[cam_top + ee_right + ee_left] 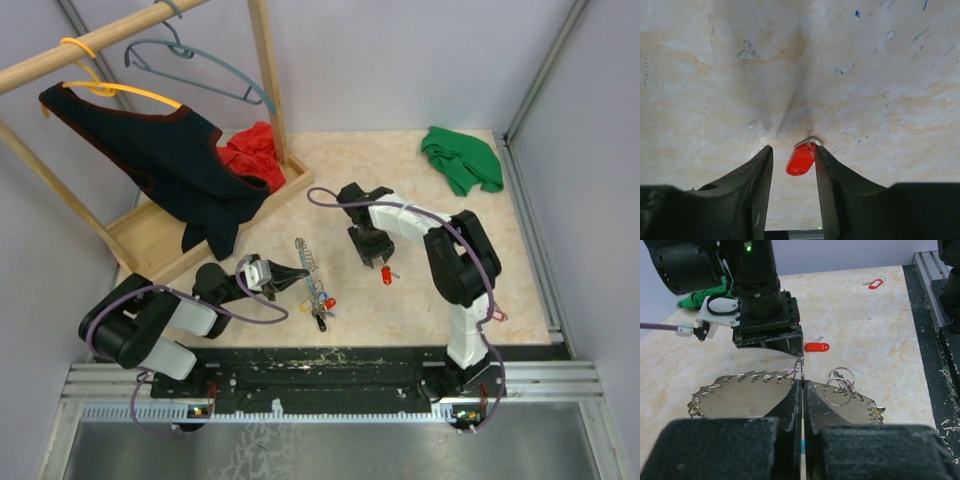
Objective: Put the keys on the keyring
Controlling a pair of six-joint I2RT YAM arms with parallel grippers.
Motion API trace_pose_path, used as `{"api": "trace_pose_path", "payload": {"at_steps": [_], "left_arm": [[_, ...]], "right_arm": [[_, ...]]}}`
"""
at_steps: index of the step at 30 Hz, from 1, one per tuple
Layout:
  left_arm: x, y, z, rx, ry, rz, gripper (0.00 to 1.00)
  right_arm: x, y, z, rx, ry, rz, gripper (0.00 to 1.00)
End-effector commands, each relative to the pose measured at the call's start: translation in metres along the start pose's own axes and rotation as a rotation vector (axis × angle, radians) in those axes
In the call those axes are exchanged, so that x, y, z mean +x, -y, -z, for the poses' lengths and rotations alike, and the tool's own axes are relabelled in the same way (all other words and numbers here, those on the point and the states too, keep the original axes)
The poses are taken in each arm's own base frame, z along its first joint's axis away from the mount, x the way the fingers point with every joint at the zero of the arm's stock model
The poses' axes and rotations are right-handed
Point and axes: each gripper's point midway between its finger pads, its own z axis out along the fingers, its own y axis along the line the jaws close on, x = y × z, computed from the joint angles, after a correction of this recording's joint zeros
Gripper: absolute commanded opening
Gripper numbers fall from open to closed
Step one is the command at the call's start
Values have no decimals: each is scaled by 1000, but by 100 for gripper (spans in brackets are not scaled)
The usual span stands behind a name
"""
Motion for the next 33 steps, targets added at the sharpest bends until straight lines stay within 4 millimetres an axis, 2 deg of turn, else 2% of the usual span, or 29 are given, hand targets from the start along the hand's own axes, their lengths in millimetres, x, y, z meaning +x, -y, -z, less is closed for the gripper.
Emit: {"api": "trace_pose_path", "payload": {"at_steps": [1,3,7,10,16,19,25,33], "left_arm": [[-19,-4,-4,5,61,-56,0],[-19,-4,-5,5,61,-53,0],[-17,-5,-5,4,56,-47,0],[-17,-5,-6,6,57,-43,0],[-17,-4,-6,11,59,-34,0],[-18,-4,-7,12,64,-35,0],[-18,-4,-6,12,63,-33,0],[-17,-3,-7,18,63,-29,0]], "right_arm": [[-22,-7,42,-59,225,-20,45],[-22,-5,46,-63,283,-40,50],[-23,0,58,-73,425,-78,50],[-15,2,52,-80,497,-101,47],[-12,7,47,-82,656,-172,39],[-11,9,43,-80,703,-195,32],[-8,9,28,-72,712,-218,19],[-4,12,14,-33,670,-235,16]]}}
